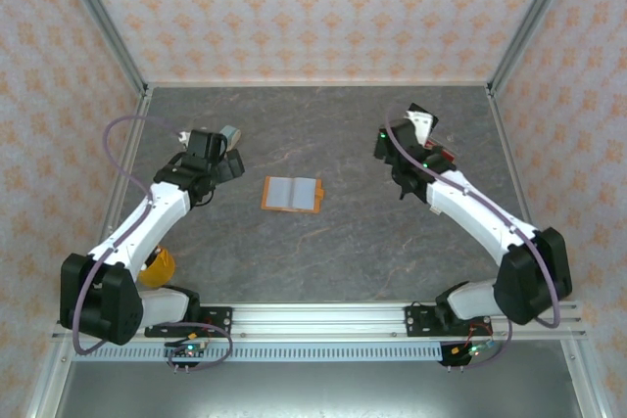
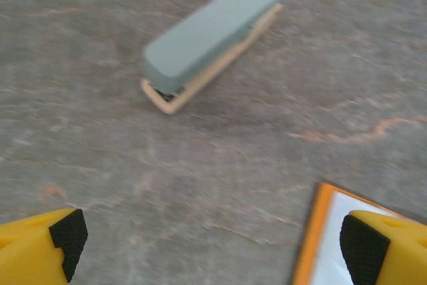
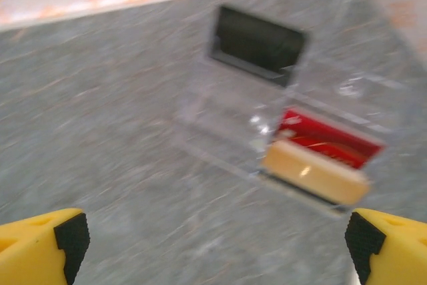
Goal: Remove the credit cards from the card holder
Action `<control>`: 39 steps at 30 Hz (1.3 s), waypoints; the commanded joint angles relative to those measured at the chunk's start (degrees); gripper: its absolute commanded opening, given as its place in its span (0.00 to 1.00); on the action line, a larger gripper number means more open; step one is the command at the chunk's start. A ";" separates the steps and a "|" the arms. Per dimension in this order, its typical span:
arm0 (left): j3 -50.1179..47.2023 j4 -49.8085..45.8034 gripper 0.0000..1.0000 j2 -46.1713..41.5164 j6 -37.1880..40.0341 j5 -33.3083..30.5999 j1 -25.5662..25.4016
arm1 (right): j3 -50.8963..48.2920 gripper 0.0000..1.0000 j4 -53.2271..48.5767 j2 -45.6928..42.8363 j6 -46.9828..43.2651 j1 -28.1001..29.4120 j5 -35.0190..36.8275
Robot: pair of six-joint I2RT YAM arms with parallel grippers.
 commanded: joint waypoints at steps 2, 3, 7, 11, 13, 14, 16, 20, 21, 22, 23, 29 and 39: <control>-4.42 9.38 1.00 -1.13 3.02 -14.79 0.44 | -7.64 1.00 9.52 -3.64 -4.46 -6.66 10.74; -5.26 10.74 1.00 -1.17 3.26 -16.20 0.41 | -10.24 1.00 12.90 -4.25 -6.12 -7.73 11.28; -7.92 16.33 1.00 -0.67 9.09 -18.72 0.70 | -19.58 1.00 25.26 -5.34 -10.62 -11.67 11.11; -12.99 24.70 1.00 -1.39 15.35 -21.17 0.68 | -25.50 1.00 33.57 -4.19 -10.37 -16.35 8.34; -15.71 28.99 1.00 -1.40 18.21 -20.45 1.00 | -28.12 1.00 38.62 -2.89 -11.10 -18.29 5.32; -16.40 30.11 1.00 -1.29 19.19 -19.70 1.32 | -29.29 1.00 41.10 -2.23 -11.89 -19.05 3.59; -17.87 32.84 1.00 -1.11 21.15 -17.95 1.77 | -31.73 1.00 46.62 -0.89 -14.87 -19.41 1.51; -23.94 44.51 1.00 -0.19 25.76 -15.82 2.25 | -34.42 1.00 54.77 -0.35 -18.15 -19.67 -5.01; -25.71 48.17 1.00 -0.31 26.38 -14.26 2.45 | -35.22 1.00 56.87 -0.32 -18.59 -19.73 -6.68; -27.19 51.15 1.00 -0.47 26.85 -12.90 2.52 | -35.73 1.00 58.18 -0.24 -18.86 -19.80 -8.05; -28.81 54.49 1.00 -0.69 27.41 -11.10 2.65 | -36.02 1.00 58.96 0.06 -18.98 -19.92 -9.39; -33.69 65.91 1.00 -0.38 28.68 -4.64 3.58 | -39.29 1.00 69.08 4.41 -19.90 -20.46 -15.13; -30.08 69.40 1.00 8.68 29.20 -2.71 4.59 | -38.62 1.00 71.90 9.26 -21.19 -20.71 -18.19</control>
